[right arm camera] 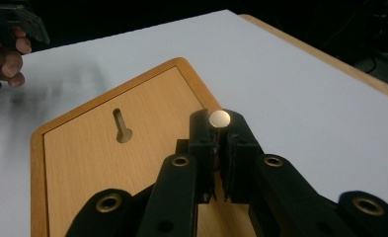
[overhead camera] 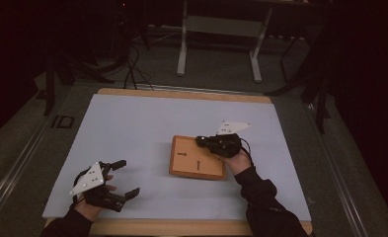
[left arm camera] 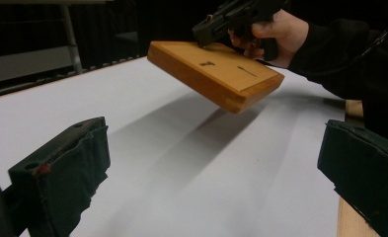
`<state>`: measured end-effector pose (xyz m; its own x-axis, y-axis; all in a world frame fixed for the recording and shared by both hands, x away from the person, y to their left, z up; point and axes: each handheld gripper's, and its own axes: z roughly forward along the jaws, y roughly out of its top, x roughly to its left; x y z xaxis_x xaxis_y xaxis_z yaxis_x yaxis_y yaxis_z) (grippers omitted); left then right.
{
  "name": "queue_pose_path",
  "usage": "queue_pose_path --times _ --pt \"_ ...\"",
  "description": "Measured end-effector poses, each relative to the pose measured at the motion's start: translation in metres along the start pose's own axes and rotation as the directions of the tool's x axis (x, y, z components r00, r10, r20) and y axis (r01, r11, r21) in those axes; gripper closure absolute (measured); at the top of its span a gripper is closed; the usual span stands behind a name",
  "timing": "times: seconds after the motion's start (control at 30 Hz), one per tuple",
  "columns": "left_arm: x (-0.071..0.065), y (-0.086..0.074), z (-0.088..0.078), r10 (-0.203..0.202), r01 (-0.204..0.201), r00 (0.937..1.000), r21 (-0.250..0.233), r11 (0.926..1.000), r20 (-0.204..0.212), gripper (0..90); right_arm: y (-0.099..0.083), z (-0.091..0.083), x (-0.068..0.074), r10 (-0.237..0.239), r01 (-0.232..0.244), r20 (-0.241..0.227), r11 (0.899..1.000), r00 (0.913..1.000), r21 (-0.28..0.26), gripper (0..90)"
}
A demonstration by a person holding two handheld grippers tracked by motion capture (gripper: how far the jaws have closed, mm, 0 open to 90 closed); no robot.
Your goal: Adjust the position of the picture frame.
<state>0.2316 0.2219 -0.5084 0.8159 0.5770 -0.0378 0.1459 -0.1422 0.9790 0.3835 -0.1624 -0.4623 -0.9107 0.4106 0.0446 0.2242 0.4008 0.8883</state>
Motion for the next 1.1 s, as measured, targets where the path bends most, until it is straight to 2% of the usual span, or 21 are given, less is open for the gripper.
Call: queue_pose_path --times 0.33,0.5,0.63,0.73,0.87,1.1 --pt "0.000 0.000 0.000 0.000 0.000 1.0000 0.003 1.0000 0.004 0.0 -0.012 0.021 0.002 0.000 0.001 -0.028 0.999 0.9996 0.048 84.9" --pt "0.000 0.000 0.000 0.000 0.000 1.0000 0.004 1.0000 0.007 0.0 -0.019 0.032 0.001 -0.014 0.016 -0.030 0.997 0.9995 0.071 84.9" --pt "0.000 0.000 0.000 -0.001 0.001 1.0000 0.004 1.0000 0.008 0.0 -0.022 0.039 -0.001 -0.018 0.022 -0.049 0.996 0.9986 0.082 84.9" --pt "0.000 0.000 0.000 -0.002 0.002 1.0000 0.004 1.0000 0.008 0.0 -0.025 0.045 -0.003 -0.009 0.014 -0.054 0.995 0.9985 0.097 84.9" --pt "0.000 -0.001 0.000 -0.003 0.003 0.9999 0.004 1.0000 0.011 0.0 -0.028 0.050 -0.004 0.002 0.002 -0.034 0.993 0.9994 0.117 84.9" --pt "0.000 -0.001 0.001 -0.002 0.002 0.9999 0.007 1.0000 0.014 0.0 -0.030 0.054 -0.006 0.009 -0.003 -0.047 0.993 0.9989 0.119 84.9"
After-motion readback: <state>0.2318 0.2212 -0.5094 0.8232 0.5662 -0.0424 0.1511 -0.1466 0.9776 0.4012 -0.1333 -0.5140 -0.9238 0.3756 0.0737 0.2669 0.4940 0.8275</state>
